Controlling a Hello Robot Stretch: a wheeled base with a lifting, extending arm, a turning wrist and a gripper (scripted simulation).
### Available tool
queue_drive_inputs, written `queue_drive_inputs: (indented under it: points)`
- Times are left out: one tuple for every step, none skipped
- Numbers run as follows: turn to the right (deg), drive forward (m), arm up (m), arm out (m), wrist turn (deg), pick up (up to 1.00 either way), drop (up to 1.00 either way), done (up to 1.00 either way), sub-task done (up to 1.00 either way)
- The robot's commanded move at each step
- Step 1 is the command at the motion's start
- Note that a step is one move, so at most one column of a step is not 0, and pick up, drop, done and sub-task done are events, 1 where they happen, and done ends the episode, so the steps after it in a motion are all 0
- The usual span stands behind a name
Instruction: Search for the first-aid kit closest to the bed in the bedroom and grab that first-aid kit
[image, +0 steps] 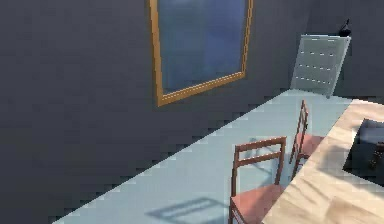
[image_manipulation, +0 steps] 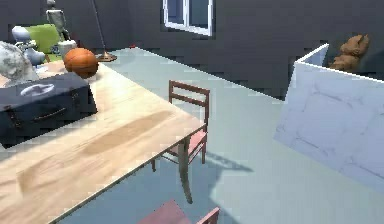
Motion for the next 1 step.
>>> queue_drive_inputs:
  points:
    - [0.0, 0.80, 0.00, 0.00, 0.0, 0.00, 0.00, 0.00, 0.00]
